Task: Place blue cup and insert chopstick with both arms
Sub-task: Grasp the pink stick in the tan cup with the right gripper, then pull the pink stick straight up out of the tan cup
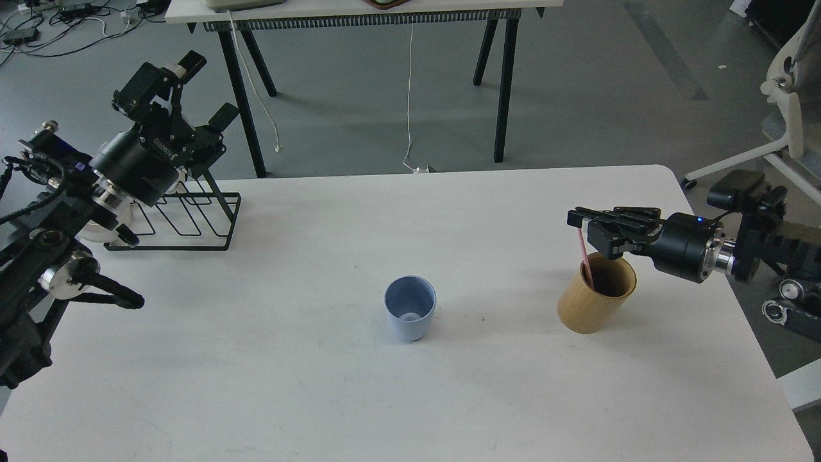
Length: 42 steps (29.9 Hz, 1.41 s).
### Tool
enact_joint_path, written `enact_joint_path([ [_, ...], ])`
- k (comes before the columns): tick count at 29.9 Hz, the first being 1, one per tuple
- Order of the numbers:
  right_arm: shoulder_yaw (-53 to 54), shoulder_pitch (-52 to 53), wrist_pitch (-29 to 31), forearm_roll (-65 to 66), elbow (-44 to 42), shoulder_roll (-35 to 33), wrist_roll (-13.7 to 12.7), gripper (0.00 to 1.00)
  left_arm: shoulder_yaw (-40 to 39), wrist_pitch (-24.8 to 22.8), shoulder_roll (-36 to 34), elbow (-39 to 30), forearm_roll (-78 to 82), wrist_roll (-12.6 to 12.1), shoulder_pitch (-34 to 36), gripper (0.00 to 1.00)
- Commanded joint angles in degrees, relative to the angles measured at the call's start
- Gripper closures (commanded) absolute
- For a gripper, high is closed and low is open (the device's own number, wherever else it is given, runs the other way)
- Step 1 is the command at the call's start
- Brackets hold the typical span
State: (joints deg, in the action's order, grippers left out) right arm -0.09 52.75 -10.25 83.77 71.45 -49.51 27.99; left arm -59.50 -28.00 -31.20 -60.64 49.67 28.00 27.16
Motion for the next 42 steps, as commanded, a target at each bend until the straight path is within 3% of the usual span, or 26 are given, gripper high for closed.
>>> enact_joint_path([
  [1, 0.0, 0.1, 0.0, 0.0, 0.0, -0.1, 0.0, 0.92, 0.0, 0.0, 0.0, 0.0, 0.0, 0.0, 0.0, 0.01],
  [24, 0.0, 3.4, 0.0, -0.6, 0.5, -2.1, 0.0, 0.95, 0.0, 0.0, 0.6, 0.3, 0.1, 0.0, 0.0, 0.01],
  [42, 0.5, 12.4, 0.1, -1.3, 6.7, -11.4, 0.0, 0.97, 0.0, 0.0, 0.7, 0.4, 0.1, 0.0, 0.0, 0.01],
])
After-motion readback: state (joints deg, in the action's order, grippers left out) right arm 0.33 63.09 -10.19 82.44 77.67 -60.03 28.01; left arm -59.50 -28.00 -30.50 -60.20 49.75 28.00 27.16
